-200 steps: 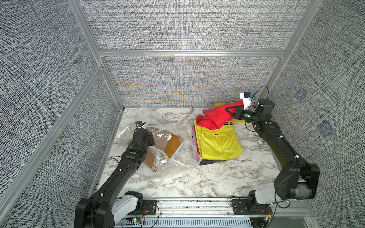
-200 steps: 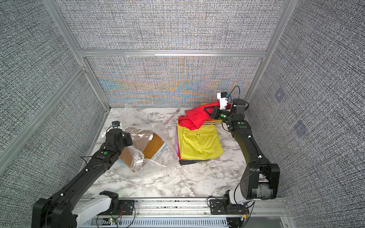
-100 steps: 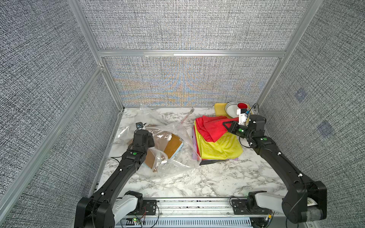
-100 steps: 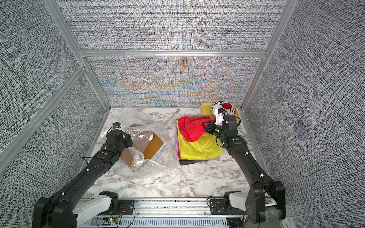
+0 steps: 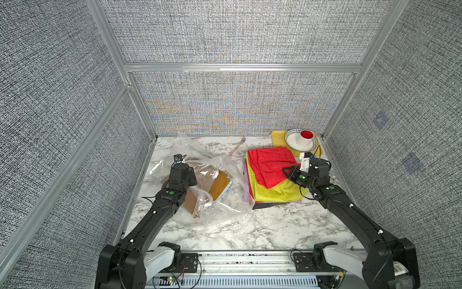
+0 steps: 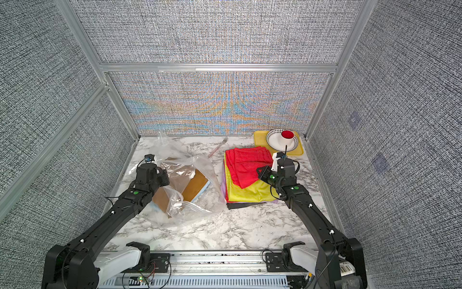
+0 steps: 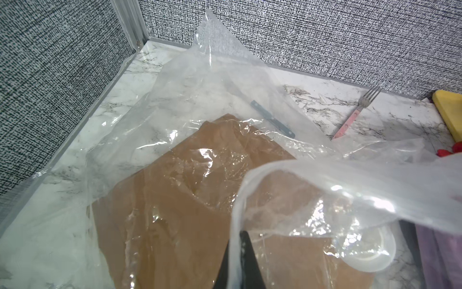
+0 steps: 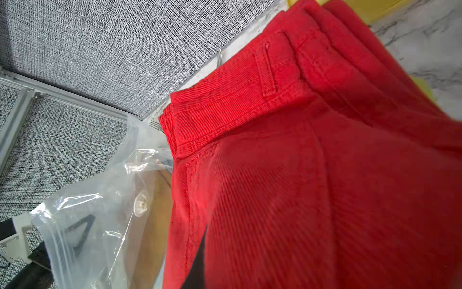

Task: Take the trousers out of the vacuum bag
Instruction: Place the trousers at the center of the board.

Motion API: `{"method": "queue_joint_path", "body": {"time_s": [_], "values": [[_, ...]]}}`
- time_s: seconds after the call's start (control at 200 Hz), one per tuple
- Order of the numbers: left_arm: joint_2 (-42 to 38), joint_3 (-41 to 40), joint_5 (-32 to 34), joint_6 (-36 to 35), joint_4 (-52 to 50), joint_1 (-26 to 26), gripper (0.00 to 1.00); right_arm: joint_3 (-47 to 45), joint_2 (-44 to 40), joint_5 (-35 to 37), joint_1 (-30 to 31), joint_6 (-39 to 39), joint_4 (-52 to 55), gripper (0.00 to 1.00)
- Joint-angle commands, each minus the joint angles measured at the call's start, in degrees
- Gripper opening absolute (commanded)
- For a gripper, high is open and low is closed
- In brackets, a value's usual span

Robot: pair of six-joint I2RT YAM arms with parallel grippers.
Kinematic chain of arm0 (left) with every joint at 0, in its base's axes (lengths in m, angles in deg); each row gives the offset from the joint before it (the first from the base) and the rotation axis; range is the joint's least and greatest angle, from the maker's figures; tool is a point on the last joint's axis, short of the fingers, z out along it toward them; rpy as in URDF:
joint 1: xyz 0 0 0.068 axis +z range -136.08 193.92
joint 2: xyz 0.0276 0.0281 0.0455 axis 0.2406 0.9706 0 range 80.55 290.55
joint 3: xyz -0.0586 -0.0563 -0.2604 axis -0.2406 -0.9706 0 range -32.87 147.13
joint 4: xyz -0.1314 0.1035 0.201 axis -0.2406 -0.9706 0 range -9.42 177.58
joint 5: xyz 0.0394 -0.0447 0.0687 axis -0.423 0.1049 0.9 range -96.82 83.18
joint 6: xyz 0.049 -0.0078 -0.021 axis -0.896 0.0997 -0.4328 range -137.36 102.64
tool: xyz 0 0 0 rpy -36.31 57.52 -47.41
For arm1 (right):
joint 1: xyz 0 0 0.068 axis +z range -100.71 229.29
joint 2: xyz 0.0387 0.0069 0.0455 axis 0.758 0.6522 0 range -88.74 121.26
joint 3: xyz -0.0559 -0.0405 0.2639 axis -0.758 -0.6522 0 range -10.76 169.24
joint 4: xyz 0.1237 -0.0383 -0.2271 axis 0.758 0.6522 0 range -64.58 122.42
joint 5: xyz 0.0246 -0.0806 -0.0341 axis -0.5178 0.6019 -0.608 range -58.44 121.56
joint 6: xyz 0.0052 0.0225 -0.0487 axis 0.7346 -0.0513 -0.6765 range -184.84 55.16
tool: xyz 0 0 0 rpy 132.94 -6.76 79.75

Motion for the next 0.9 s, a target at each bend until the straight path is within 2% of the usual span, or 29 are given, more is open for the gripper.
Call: {"method": "queue_joint_path", "body": {"time_s": [0.0,0.095,0.185,0.245,0.285,0.576,0.896], "values": [[0.3,0.8,-0.9,-0.3,1.5,0.0,0.00,-0.1,-0.6,4.3,0.6,-2.1,4.1,0.16],[0.6,1.3,-1.8,-0.8,1.3,0.0,0.00,-0.7,-2.0,4.8,1.0,-3.2,6.6,0.28],[1.1,2.0,-2.6,-1.1,1.2,0.0,0.00,-2.1,-3.8,5.0,1.6,-3.5,8.0,0.44],[1.6,2.4,-3.0,-1.1,1.1,0.0,0.00,-3.4,-5.2,5.5,2.4,-3.2,8.8,0.59],[1.9,2.6,-3.3,-1.1,1.2,0.0,0.00,-4.2,-6.3,6.0,3.2,-2.8,9.1,0.63],[3.7,4.3,-5.6,-1.3,1.3,0.0,0.00,-10.5,-11.1,7.1,10.5,3.0,6.5,0.77],[2.5,3.6,-5.6,-1.2,0.9,0.0,0.00,-12.1,-9.0,9.5,16.8,5.9,-2.3,0.78]]}}
